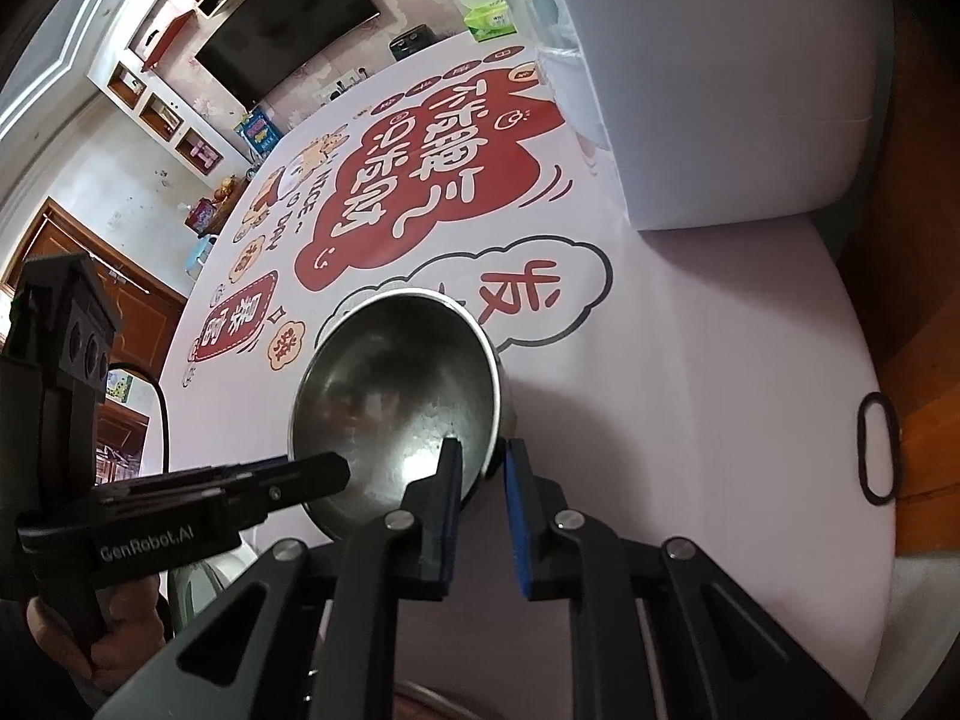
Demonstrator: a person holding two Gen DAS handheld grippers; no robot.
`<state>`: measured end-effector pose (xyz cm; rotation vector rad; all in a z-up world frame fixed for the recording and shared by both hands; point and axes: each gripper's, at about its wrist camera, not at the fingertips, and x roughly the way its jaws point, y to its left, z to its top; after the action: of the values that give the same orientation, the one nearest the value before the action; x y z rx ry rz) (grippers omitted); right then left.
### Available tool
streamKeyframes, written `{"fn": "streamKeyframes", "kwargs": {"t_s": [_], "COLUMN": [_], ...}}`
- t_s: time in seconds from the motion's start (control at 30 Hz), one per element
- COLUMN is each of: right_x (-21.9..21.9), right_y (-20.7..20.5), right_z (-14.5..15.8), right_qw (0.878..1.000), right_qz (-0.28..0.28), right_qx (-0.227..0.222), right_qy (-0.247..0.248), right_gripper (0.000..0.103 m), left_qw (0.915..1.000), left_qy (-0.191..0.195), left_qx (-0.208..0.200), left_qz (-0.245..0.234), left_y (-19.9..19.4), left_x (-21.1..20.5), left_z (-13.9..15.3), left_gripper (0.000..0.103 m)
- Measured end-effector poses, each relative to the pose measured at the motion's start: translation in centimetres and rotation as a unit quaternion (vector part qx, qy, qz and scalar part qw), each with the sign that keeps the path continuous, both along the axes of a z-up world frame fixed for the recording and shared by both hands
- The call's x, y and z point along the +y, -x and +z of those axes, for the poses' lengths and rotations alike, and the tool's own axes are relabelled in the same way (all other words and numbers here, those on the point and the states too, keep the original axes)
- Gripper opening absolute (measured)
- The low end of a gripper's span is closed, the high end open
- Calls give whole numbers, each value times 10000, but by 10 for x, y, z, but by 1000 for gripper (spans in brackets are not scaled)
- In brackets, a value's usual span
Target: Organize plates and bowls
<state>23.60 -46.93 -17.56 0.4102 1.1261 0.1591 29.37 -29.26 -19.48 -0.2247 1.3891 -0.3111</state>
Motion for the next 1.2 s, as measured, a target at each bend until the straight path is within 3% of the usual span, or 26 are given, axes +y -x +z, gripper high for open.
{"fn": "streamKeyframes", "kwargs": {"t_s": [1.2], "right_x": [14], "right_y": [94], "right_z": [79], "right_qw": [9941], "right_qz": [37], "right_qx": [-991], "right_qy": [433], "right_gripper": [14], "left_qw": [9957], "left_qy": [179], "left_qx": [-817], "left_qz": [-392], "left_y": [103], "left_x": [-10], "left_z": [76], "left_gripper": [21]}}
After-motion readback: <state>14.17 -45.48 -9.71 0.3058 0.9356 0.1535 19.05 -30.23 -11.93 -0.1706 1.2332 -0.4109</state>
